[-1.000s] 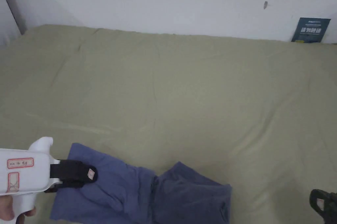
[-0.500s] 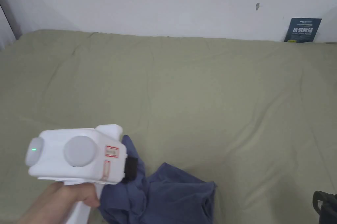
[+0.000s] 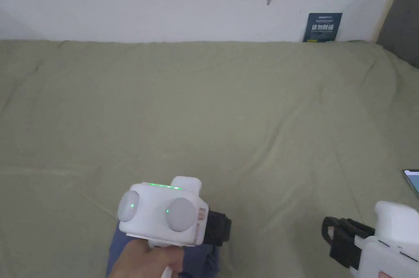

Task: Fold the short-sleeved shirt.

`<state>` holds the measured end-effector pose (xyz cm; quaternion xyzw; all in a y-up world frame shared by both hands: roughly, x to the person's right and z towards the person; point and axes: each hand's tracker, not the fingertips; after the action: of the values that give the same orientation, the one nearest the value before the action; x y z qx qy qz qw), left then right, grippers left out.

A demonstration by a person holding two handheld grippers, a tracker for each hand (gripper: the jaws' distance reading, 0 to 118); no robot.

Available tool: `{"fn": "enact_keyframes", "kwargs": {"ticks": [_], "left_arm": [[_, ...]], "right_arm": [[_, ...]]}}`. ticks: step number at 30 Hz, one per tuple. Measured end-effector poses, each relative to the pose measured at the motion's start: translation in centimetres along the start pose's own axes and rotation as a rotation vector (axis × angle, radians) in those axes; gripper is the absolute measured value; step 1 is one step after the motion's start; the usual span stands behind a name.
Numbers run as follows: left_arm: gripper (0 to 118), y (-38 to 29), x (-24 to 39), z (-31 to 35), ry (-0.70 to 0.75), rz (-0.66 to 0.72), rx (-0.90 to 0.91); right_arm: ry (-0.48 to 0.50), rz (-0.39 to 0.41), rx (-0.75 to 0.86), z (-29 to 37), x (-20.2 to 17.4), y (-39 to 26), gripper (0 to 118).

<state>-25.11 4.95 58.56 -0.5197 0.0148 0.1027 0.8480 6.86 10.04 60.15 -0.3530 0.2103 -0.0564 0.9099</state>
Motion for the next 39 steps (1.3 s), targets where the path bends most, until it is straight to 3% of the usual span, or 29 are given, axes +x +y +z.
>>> {"fn": "enact_keyframes", "kwargs": {"ticks": [3, 4, 5, 6, 8, 12, 19, 24, 30, 35, 39], "left_arm": [[105, -0.1, -3.1, 4.2, -0.095, 0.055, 0.061], [79, -0.7, -4.6, 5.6, -0.102, 0.084, 0.1], [36, -1.1, -6.1, 6.6, -0.124, 0.123, 0.137], [3, -1.6, -7.8, 7.3, -0.159, 0.161, 0.157], [3, -2.7, -10.4, 7.2, -0.229, 0.272, 0.178], [3, -4.4, -13.4, 4.6, -0.387, 0.366, 0.115], [3, -4.3, -8.9, -4.3, -0.696, 0.42, -0.006], [2, -4.3, -6.5, -10.5, -0.672, 0.41, -0.008], [2, -3.3, -7.2, -7.3, -0.669, 0.396, 0.0], [2, -2.9, -11.5, 0.5, -0.623, 0.377, 0.155], [2, -4.5, -16.3, 5.1, -0.428, 0.345, 0.191]], "right_arm": [[0.02, 0.005, 0.001, -0.1, -0.1, 0.2, 1], [0.023, 0.005, 0.0, -0.2, -0.2, 0.1, 1], [0.026, 0.005, -0.002, -0.3, -0.3, 0.1, 1], [0.031, 0.002, -0.003, -0.4, -0.3, 0.0, 1], [0.036, -0.014, -0.012, -0.7, -0.3, -0.2, 1], [0.045, -0.036, -0.038, -1.0, -0.2, -0.6, 1], [0.028, -0.045, -0.058, -1.3, -0.2, -0.7, 1], [0.025, -0.03, -0.082, -1.5, -0.2, -0.8, 1], [0.12, 0.065, -0.147, -3.9, -2.7, -1.2, 1], [0.32, 0.087, -0.202, -8.1, -7.3, -0.6, 1], [0.528, 0.058, -0.311, -13.4, -10.9, -0.7, 1]]}}
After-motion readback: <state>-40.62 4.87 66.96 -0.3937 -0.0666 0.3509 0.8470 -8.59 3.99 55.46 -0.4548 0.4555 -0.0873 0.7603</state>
